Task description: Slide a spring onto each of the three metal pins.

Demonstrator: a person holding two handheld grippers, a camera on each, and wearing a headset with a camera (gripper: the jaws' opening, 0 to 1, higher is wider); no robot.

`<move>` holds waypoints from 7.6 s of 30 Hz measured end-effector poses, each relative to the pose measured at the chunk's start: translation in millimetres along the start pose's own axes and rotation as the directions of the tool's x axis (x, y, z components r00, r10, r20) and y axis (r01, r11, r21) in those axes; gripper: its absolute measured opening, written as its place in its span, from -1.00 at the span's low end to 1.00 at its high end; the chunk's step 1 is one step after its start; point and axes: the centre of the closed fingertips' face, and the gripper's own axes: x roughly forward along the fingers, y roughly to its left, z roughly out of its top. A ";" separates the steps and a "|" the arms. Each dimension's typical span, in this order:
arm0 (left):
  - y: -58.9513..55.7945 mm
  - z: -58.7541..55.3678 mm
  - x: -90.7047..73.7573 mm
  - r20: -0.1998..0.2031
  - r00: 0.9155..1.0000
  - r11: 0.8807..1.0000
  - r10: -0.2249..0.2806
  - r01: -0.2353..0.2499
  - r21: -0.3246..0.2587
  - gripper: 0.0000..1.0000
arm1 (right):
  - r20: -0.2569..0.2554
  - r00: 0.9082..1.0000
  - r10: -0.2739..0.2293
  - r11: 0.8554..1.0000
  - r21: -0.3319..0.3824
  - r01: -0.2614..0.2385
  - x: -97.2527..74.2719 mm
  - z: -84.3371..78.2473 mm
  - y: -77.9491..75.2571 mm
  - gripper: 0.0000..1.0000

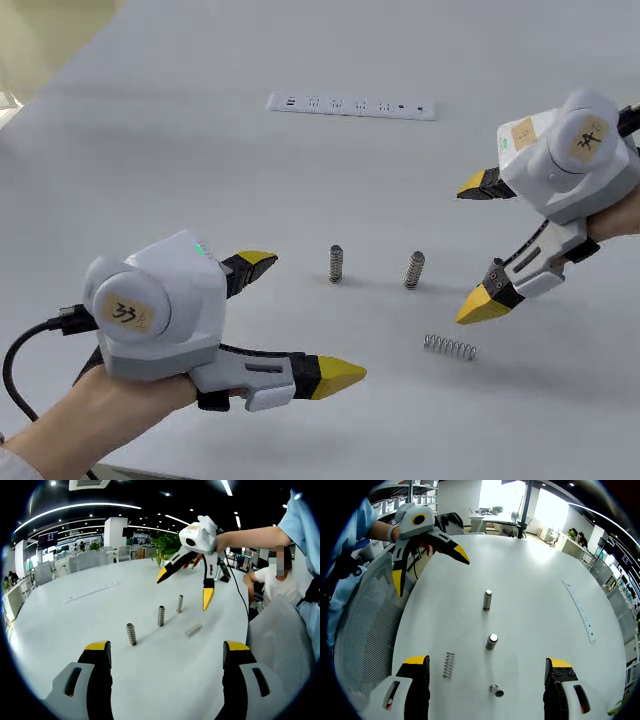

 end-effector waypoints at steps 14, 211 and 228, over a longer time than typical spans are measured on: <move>-9.6 7.0 4.3 0.003 1.000 0.999 -0.023 0.023 0.029 0.82 | 0.082 0.992 -0.093 0.986 0.148 0.080 -34.7 -28.1 20.6 0.92; -118.0 21.4 51.9 -0.198 0.896 0.821 -0.398 0.444 0.359 -0.86 | 0.282 0.959 0.021 0.993 0.105 -0.053 -51.7 18.4 130.2 -0.71; -122.1 21.8 54.3 -0.202 0.887 0.812 -0.415 0.461 0.357 -0.86 | 0.201 0.979 0.045 0.999 0.015 -0.049 -53.0 18.9 131.4 -0.86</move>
